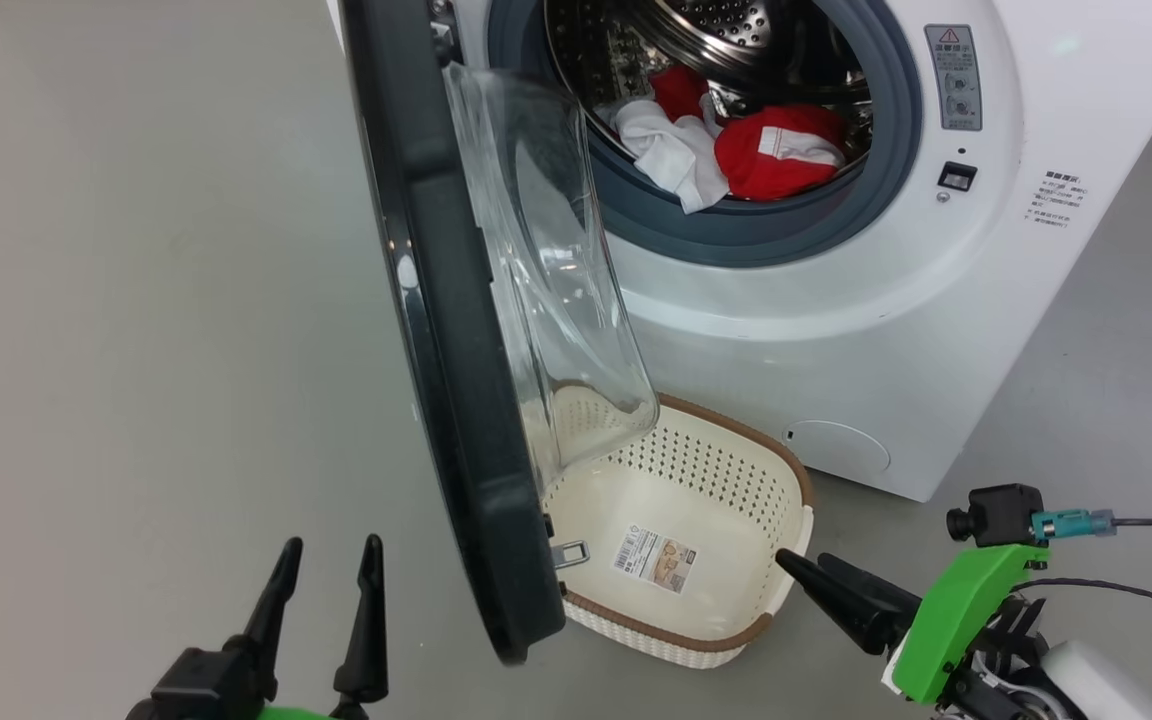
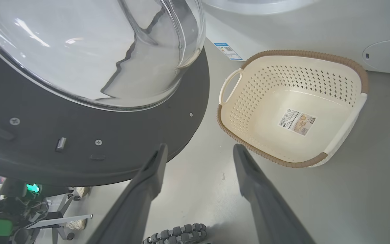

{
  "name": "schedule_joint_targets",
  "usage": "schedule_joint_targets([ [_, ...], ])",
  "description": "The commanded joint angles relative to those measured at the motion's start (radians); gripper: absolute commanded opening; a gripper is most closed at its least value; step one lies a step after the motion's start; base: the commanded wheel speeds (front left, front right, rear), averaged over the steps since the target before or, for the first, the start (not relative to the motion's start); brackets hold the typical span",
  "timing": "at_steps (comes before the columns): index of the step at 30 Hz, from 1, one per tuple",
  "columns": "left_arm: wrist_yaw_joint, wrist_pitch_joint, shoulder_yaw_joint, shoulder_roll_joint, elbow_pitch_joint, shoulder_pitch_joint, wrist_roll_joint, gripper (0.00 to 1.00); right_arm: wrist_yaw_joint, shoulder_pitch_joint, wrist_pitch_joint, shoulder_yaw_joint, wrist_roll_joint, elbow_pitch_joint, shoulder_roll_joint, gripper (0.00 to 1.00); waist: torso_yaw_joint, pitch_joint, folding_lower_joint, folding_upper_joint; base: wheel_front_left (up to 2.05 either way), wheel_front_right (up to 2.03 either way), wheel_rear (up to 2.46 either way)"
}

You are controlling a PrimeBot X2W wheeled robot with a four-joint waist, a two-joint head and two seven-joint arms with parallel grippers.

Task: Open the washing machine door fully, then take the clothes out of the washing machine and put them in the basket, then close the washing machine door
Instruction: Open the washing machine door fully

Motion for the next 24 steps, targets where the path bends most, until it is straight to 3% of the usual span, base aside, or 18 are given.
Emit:
schedule_joint_targets([
  [1,-0.006,-0.009,0.038,0.009,-0.017,-0.01,-0.006,1.0,0.007,0.008,-0.036,0.027,-0.016,-0.026,-0.02,1.0,-0.002,0.0,0.0,-0.0001,0.0,0.0,0.0],
  [15,-0.014,-0.009,0.044,0.009,-0.005,-0.006,-0.002,1.0,0.007,-0.053,-0.453,0.247,-0.151,0.071,-0.103,1.0,-0.006,-0.005,0.0,-0.0001,0.0,0.0,0.0],
  [20,-0.017,-0.009,0.047,0.009,-0.003,-0.003,-0.001,1.0,0.007,-0.073,-0.512,0.275,-0.209,0.118,-0.106,1.0,-0.008,-0.005,0.0,-0.0001,0.0,0.0,0.0],
  [24,-0.018,-0.009,0.049,0.009,-0.003,-0.003,-0.001,1.0,0.007,-0.078,-0.517,0.229,-0.274,0.125,-0.098,1.0,-0.011,-0.003,0.0,-0.0001,0.0,0.0,0.0],
])
